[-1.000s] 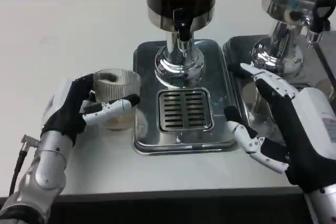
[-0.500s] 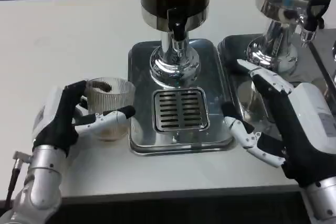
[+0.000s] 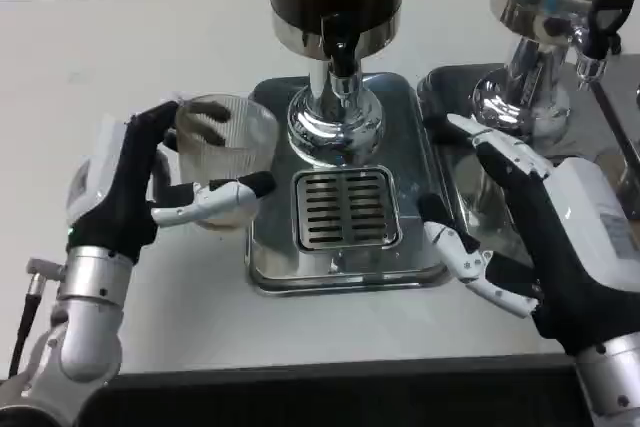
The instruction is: Grasp the cup under the faucet to collect the drink, then remove the cup.
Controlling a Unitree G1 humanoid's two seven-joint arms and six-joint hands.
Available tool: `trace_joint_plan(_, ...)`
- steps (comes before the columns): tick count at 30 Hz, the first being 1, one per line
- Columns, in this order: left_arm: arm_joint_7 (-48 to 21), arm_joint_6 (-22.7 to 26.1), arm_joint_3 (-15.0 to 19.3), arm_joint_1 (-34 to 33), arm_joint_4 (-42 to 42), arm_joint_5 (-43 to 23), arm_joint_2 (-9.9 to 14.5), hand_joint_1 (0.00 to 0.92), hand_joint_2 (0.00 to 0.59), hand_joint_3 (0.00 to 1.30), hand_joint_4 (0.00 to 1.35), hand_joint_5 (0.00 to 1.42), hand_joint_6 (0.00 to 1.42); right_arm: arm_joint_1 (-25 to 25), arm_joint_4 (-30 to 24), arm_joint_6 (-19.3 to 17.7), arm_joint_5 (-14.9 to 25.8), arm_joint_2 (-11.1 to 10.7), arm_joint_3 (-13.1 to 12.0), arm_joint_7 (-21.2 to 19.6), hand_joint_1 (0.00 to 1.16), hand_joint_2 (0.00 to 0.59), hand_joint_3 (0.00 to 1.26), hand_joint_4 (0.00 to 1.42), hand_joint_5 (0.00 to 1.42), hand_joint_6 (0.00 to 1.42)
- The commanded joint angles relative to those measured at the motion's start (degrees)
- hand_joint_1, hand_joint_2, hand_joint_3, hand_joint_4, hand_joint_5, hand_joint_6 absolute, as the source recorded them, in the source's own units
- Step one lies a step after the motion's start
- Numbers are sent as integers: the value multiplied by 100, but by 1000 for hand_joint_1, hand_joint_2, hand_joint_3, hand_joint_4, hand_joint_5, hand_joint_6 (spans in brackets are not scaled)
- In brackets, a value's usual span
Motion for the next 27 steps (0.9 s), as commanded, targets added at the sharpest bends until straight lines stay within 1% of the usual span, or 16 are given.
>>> trace_joint_plan(1, -100, 142, -308, -415, 84, 314, -211, 755, 0, 734, 842, 990, 1317, -18, -10, -86, 47, 22, -7, -108, 486, 440, 241, 280, 210, 257)
trace_joint_plan(6, -185, 455, -534, -608, 297, 507, -406, 753, 0, 728, 826, 979, 1299, 48, -39, -101, 42, 51, -23, -163, 477, 442, 241, 280, 210, 234)
trace_joint_plan(9, -212, 603, -664, -696, 387, 605, -462, 753, 0, 724, 824, 972, 1287, 78, -61, -95, 36, 58, -24, -199, 476, 442, 241, 280, 211, 232)
trace_joint_plan(14, -267, 807, -780, -804, 525, 694, -541, 745, 0, 720, 807, 968, 1282, 105, -106, -76, 15, 59, -24, -234, 473, 442, 241, 280, 220, 219)
trace_joint_plan(17, -246, 905, -856, -860, 582, 718, -592, 737, 0, 707, 794, 949, 1251, 125, -119, -65, 33, 62, -37, -235, 472, 442, 241, 280, 220, 217)
trace_joint_plan(19, -220, 953, -905, -884, 599, 752, -608, 736, 0, 700, 784, 937, 1235, 131, -121, -57, 35, 67, -33, -237, 472, 442, 241, 280, 220, 217)
trace_joint_plan(23, -246, 1034, -1046, -928, 634, 838, -630, 718, 4, 665, 711, 881, 1156, 131, -119, -60, 35, 74, -27, -242, 471, 442, 241, 280, 220, 217)
trace_joint_plan(27, -258, 995, -1179, -848, 645, 898, -568, 662, 14, 625, 648, 837, 1097, 122, -115, -59, 30, 98, -14, -257, 471, 442, 241, 280, 220, 217)
